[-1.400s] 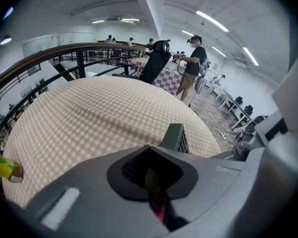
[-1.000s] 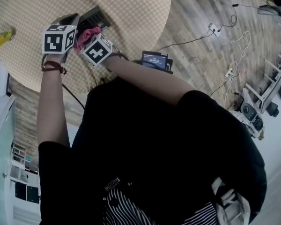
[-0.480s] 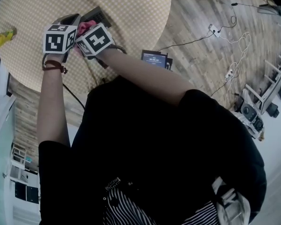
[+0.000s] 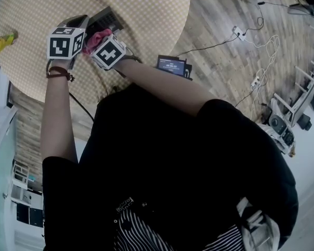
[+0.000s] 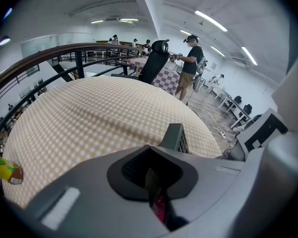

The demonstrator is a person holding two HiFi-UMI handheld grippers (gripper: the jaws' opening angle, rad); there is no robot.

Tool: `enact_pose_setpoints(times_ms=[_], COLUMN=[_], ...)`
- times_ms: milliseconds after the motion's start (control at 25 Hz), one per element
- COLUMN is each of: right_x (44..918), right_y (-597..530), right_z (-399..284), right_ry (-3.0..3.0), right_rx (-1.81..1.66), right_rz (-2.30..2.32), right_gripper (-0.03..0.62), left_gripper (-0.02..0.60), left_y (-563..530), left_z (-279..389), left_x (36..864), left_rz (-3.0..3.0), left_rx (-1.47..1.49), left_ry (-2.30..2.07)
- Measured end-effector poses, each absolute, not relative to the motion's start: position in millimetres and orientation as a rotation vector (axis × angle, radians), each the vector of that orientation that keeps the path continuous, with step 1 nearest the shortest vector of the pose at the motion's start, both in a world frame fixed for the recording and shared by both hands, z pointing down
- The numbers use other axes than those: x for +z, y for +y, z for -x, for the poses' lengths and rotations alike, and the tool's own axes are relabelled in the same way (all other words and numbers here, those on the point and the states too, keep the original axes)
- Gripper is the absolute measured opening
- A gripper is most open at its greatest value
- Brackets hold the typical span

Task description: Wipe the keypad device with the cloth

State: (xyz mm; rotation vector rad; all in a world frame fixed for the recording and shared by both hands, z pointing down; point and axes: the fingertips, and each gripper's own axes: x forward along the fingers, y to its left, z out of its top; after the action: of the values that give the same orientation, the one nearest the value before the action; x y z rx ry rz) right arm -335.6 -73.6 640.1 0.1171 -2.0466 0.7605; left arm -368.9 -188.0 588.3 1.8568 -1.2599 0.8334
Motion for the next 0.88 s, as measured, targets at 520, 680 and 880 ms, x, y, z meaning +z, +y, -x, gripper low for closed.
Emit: enact_pose_setpoints(times_ms=[520, 680, 880], right_x=[587, 601, 638], right_y=[-102, -93, -71], right_z=[372, 363, 342], right_ry=[-2.221, -2.205, -2.137], right_rx=[0.671, 0.642, 0.634], right_rz=[-0.143, -0.128, -0.102], right_gripper=[0.048, 0.048, 0.048], left_gripper=[0.003, 0.005, 0.005], left_y=[-186, -186, -185], left_z=[370, 371, 374], left_x=[589, 587, 588], left_rz=[-1.891, -1.894, -1.888], left_rx=[0.855, 0.855, 0.859], left_ry=[-1.275, -1.303, -1.359])
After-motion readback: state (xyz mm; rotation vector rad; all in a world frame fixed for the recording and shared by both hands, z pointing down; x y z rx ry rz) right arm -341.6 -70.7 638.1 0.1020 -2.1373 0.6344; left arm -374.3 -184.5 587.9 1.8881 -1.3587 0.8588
